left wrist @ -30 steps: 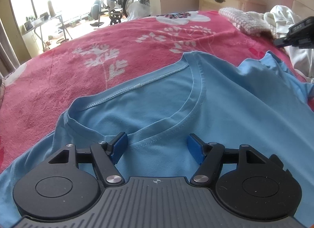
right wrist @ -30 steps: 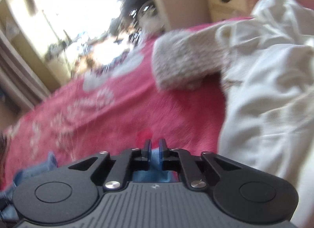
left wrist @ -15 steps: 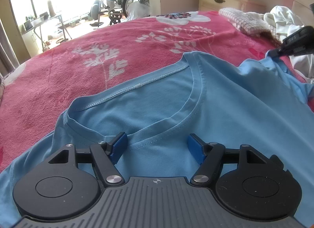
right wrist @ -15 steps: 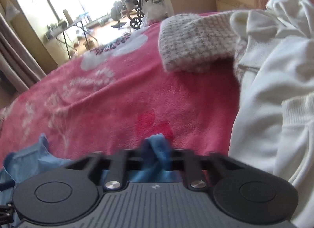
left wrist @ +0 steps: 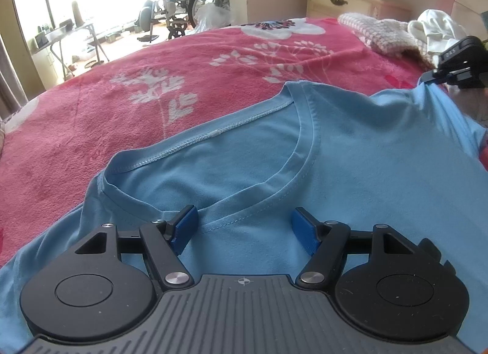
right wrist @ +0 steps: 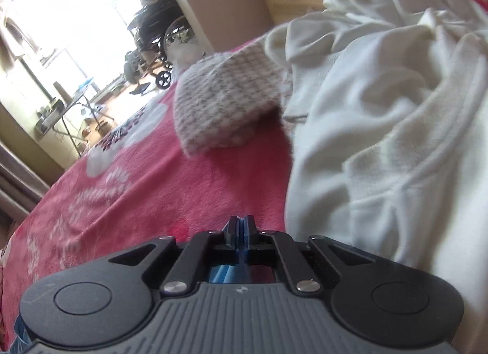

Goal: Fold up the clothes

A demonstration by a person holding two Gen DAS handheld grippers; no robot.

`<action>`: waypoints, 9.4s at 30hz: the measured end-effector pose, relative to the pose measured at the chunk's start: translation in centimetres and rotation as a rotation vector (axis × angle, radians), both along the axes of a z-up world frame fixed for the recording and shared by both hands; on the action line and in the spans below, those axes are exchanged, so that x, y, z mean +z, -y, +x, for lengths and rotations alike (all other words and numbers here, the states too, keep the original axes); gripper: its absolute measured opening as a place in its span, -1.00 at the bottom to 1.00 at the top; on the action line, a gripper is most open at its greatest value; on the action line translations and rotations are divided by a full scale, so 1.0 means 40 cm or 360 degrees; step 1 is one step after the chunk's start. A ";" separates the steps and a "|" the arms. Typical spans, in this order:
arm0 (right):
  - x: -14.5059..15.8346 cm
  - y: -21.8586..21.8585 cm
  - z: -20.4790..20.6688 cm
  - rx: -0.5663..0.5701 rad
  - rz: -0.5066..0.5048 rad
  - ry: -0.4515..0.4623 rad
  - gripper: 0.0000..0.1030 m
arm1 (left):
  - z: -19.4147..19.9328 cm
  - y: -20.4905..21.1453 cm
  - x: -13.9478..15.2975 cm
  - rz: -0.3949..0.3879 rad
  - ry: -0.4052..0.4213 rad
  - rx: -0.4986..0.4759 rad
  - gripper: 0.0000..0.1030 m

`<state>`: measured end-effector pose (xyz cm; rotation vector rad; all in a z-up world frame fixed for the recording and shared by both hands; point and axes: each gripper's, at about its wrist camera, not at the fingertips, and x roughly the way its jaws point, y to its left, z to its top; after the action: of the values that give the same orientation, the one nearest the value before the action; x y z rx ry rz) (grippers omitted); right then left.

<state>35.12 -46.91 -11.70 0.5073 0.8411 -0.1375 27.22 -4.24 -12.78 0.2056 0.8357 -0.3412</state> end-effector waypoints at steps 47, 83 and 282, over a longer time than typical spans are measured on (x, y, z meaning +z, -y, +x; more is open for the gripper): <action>0.005 0.042 -0.406 -0.0575 0.0894 -0.0101 -0.13 | 0.009 -0.005 -0.006 -0.0046 0.0008 0.0006 0.40; 0.081 -0.481 -0.336 0.1264 -0.0898 0.0325 -0.26 | 0.016 -0.005 -0.011 -0.0062 0.0024 0.0005 0.42; 0.156 -0.167 -0.520 0.0384 -0.0205 0.0699 -0.94 | 0.186 0.524 0.256 -0.0266 -0.0080 -0.0362 -0.99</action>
<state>14.31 -40.24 -5.44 0.2950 0.4537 0.1383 34.66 -25.21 -2.56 0.1366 0.8302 -0.6295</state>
